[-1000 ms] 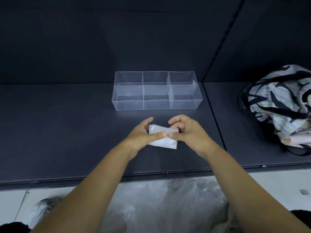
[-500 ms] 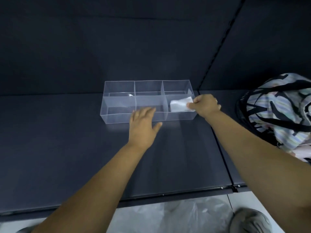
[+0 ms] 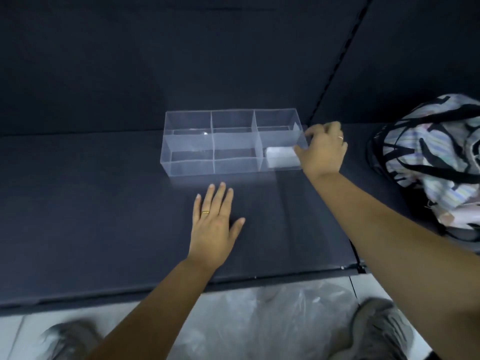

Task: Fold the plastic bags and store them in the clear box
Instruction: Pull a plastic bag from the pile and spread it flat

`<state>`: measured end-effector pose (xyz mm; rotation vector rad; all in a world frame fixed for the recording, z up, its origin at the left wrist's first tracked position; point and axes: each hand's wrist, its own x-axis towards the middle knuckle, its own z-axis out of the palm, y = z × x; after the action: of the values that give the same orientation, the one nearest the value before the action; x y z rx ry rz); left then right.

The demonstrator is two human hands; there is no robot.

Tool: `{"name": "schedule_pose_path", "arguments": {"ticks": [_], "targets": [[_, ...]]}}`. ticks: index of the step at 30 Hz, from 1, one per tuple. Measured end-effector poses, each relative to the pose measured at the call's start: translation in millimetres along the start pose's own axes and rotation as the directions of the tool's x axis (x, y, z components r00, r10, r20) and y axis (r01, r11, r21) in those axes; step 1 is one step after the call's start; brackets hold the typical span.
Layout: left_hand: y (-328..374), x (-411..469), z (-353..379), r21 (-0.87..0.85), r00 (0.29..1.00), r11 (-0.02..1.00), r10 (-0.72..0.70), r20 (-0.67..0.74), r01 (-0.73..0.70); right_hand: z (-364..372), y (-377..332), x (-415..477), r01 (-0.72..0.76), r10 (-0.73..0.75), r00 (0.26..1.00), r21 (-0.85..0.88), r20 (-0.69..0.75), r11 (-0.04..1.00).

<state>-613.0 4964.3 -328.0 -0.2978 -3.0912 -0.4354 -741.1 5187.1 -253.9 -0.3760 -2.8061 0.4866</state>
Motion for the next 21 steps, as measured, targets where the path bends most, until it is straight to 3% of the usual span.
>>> {"name": "schedule_pose_path", "arguments": {"ticks": [4,8,10,13,16,18,21], "targets": [[-18,-65,8,0.127,0.985,0.985,-0.130,0.117,0.115,-18,-5,-101,0.070,-0.069,0.997,0.313,-0.013,0.947],[-28,-112,6,0.133,0.978,0.981,-0.158,0.136,0.140,-13,-12,-252,0.161,-0.221,0.964,0.336,0.147,0.928],[-30,-123,5,0.117,0.970,0.981,-0.172,0.171,0.153,3,-3,-305,0.043,-0.139,0.933,0.280,0.332,0.959],[-32,-126,5,0.111,0.958,0.982,-0.176,0.225,0.154,20,5,-342,-0.236,0.178,0.786,0.022,0.592,0.971],[-33,-125,1,0.081,0.941,0.984,-0.174,0.291,0.157,24,-5,-341,-0.255,0.180,0.742,0.024,0.646,0.967],[-31,-121,-8,0.007,0.918,0.981,-0.183,0.353,0.194,16,-14,-331,-0.276,0.112,0.776,0.174,0.621,0.945],[-23,-111,-44,-0.201,0.838,0.916,-0.206,0.505,0.346,-15,-21,-301,-0.394,0.017,0.816,0.535,0.577,0.747]]}}
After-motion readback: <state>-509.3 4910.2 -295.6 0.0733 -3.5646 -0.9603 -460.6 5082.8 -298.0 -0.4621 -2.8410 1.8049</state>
